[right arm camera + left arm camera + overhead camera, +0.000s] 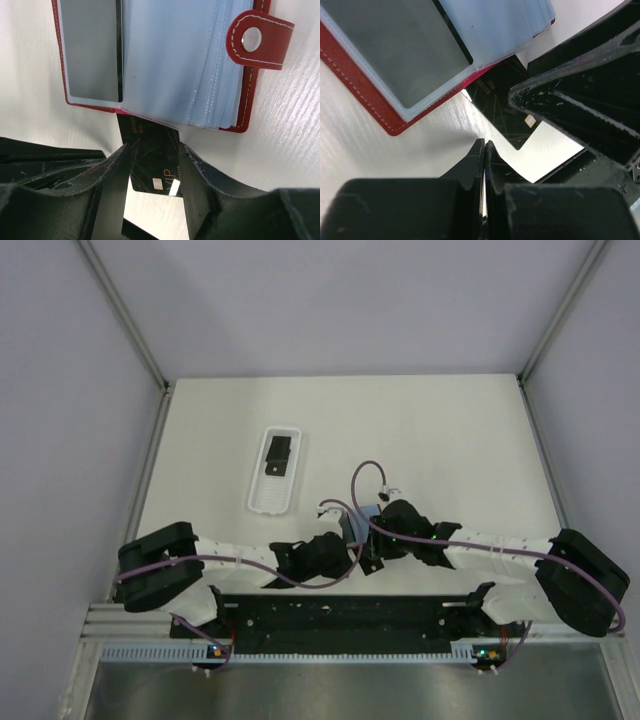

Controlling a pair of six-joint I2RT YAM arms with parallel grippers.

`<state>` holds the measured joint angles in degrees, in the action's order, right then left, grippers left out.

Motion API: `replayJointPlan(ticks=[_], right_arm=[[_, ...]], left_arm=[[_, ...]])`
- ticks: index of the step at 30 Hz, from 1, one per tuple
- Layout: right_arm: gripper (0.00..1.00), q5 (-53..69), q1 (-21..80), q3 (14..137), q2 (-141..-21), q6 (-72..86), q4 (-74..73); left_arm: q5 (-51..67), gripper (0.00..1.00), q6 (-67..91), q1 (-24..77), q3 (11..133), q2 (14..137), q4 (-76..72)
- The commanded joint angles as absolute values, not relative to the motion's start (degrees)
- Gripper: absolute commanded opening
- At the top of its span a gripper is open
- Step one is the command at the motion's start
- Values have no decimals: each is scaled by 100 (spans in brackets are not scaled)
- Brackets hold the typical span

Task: Put the credit cards into the card holder
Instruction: Move the credit card to the corner of the board.

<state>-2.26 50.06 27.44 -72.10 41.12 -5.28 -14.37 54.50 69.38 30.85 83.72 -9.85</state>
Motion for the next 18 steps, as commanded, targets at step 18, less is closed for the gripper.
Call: replayJointPlan(ticks=[18], right_arm=[[43, 229, 5668, 2478, -7681, 4587, -361]], left_arm=[[-1424, 0, 5642, 6970, 2796, 8368, -1160]])
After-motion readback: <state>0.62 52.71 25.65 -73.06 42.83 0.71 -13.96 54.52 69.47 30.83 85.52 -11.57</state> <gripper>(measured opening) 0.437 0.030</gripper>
